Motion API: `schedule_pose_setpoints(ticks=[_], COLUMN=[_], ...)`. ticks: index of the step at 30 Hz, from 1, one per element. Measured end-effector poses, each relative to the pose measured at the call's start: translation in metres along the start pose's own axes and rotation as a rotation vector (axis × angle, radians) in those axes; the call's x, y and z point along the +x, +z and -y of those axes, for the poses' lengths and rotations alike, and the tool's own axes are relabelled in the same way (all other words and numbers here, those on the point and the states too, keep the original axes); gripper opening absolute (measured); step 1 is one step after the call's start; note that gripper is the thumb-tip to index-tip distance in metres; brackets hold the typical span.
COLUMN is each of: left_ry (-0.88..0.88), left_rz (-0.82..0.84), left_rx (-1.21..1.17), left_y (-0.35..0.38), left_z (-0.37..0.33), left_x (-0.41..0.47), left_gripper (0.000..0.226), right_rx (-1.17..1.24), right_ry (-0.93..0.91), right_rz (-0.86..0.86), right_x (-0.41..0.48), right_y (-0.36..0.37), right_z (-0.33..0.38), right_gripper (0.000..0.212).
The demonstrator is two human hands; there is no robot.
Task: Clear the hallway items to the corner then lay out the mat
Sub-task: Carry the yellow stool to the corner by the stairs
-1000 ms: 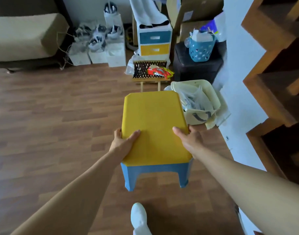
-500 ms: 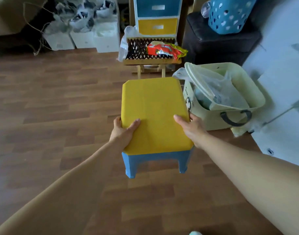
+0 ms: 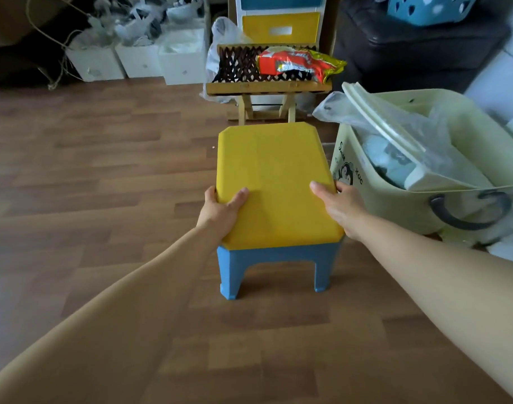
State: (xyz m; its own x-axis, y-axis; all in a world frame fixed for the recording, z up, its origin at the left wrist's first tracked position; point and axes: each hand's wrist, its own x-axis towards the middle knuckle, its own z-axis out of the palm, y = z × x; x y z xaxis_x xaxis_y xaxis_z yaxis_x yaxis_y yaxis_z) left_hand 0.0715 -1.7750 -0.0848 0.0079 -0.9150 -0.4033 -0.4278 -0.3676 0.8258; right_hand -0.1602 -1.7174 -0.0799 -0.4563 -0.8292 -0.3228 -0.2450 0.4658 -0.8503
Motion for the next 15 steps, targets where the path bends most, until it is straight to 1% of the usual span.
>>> schedule_pose_setpoints(ticks=[2, 4, 6, 7, 8, 10, 13, 15], left_ry=[-0.006, -0.050, -0.115, -0.122, -0.108, -0.030, 0.113, 0.144], left_rz=[0.004, 0.029, 0.033, 0.010, -0.028, -0.093, -0.085, -0.063], left_rx=[0.027, 0.082, 0.186, 0.252, 0.317, 0.389, 0.378, 0.321], left_y=[0.004, 0.008, 0.011, 0.011, 0.009, 0.002, -0.021, -0.040], left_z=[-0.011, -0.027, -0.045, -0.054, -0.062, -0.078, -0.102, -0.124], left_x=[0.006, 0.008, 0.005, 0.001, -0.006, -0.022, -0.052, -0.074], left_gripper=[0.090, 0.088, 0.082, 0.077, 0.072, 0.065, 0.055, 0.050], right_rx=[-0.124, -0.384, -0.659, -0.709, -0.709, -0.651, -0.513, -0.423], right_ry=[-0.006, -0.022, -0.114, -0.189, -0.251, -0.292, -0.226, -0.204], right_rz=[-0.034, -0.136, -0.252, -0.287, -0.290, -0.254, -0.158, -0.100], right_x=[0.006, 0.009, 0.003, 0.000, -0.005, -0.019, -0.049, -0.072], right_y=[-0.001, 0.003, 0.011, 0.016, 0.020, 0.024, 0.017, 0.006], right_z=[0.010, 0.022, 0.037, 0.044, 0.051, 0.065, 0.099, 0.127], right_gripper=[0.064, 0.055, 0.039, 0.032, 0.027, 0.022, 0.041, 0.045])
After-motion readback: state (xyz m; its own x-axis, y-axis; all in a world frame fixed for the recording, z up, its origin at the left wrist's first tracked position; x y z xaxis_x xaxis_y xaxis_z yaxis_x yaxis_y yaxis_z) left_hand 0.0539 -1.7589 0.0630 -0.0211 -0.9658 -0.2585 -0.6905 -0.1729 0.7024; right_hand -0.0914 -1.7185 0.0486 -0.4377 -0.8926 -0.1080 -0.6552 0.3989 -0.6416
